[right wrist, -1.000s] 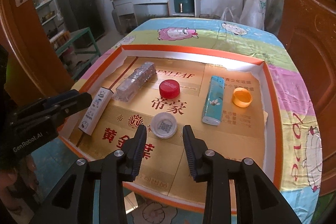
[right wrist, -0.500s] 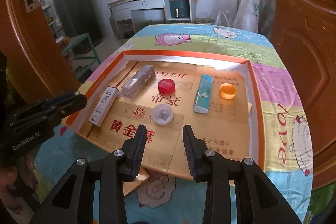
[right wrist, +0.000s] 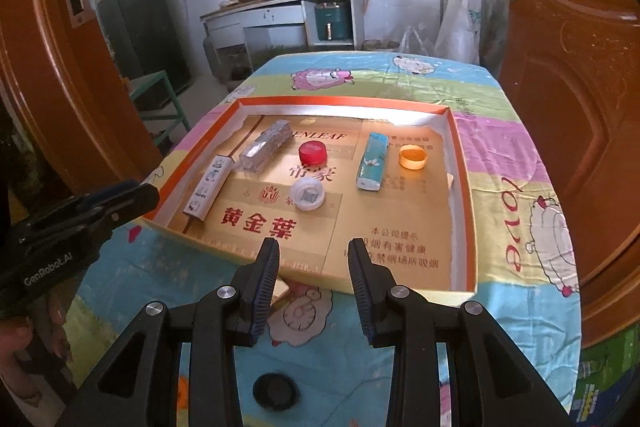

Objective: Organize rigid objects
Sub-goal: 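Withdraw both tools from the tray box toward the orange and blue caps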

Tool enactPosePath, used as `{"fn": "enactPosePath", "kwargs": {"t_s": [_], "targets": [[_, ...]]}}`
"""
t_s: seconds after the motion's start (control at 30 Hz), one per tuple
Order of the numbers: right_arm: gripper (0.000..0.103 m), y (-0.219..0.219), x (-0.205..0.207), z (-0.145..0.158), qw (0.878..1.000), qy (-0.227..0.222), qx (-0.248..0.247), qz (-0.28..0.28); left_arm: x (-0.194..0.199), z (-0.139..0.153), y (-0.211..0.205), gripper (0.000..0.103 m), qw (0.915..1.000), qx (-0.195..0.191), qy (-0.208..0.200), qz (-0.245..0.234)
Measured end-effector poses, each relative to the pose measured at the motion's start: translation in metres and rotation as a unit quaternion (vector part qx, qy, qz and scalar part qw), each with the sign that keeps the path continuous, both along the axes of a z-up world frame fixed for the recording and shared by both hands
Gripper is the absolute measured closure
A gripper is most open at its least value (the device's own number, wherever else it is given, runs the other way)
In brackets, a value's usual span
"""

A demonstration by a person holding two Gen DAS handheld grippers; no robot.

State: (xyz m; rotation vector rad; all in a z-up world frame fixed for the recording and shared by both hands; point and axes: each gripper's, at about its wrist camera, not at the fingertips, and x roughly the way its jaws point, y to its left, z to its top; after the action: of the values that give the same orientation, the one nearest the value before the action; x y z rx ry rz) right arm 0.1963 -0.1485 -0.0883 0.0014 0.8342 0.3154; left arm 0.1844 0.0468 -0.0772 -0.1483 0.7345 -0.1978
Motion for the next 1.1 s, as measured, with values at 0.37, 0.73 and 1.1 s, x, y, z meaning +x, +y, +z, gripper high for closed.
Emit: {"fn": "enactPosePath", "kwargs": {"t_s": [0.37,0.73,1.1], "targets": [[0.066,-0.004,-0.033,0.008,1.000,-0.008,-0.002,-0.007,-0.025,0.006,0.000,0.065,0.9999,-0.004,-0.010,-0.009],[0.060,-0.006,-0.067,-0.001,1.000,0.005,0.004,-0.005,-0.055,-0.001,-0.007,0.065,0.9994,-0.006,-0.006,-0.034],[0.057,0.006,-0.115,-0.039,0.999,0.023,0.008,0.038,-0.090,-0.031,-0.027,0.065,0.9957,-0.007,0.017,-0.091]]}}
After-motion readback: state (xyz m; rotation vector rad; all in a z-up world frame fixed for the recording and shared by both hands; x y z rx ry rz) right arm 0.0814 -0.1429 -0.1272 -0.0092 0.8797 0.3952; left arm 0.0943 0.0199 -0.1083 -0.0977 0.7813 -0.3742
